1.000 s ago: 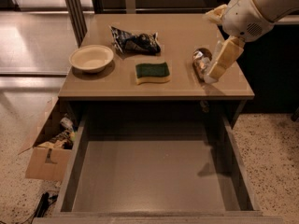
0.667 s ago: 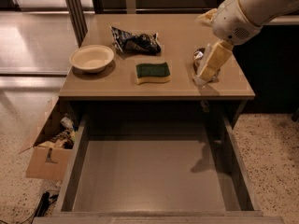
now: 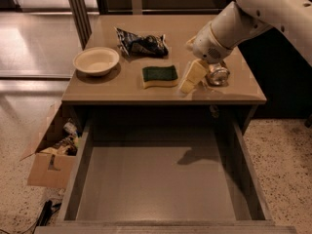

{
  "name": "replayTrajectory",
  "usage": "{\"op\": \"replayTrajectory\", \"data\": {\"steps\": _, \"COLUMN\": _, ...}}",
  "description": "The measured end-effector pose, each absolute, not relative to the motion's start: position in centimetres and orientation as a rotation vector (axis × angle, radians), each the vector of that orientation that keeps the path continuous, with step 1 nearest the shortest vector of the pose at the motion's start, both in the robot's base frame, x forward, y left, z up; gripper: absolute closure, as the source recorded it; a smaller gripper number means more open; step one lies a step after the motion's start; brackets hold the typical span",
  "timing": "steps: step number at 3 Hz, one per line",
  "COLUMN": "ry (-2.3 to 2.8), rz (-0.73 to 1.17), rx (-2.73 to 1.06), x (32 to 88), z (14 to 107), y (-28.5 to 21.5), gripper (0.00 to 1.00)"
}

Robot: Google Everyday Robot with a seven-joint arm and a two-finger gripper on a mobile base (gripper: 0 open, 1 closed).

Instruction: Place sponge into top drawer

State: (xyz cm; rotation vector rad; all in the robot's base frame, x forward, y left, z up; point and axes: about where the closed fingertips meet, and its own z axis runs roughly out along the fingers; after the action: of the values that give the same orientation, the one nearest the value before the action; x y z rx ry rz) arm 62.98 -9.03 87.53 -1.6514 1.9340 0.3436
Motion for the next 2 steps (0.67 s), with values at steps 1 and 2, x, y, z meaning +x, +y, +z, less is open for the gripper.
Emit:
{"op": "replayTrajectory", "data": {"steps": 1, "ry": 2.012, "rz": 0.407, "rx": -1.619, "x": 65.4, "z": 84.4, "y": -7.7, "gripper": 0.00}}
{"op": "replayTrajectory", "data": {"steps": 2, "ry": 2.040, "rz": 0.435, "rx": -1.617, "x": 67.9, "z": 83.2, "y": -5.9, "gripper": 0.00}}
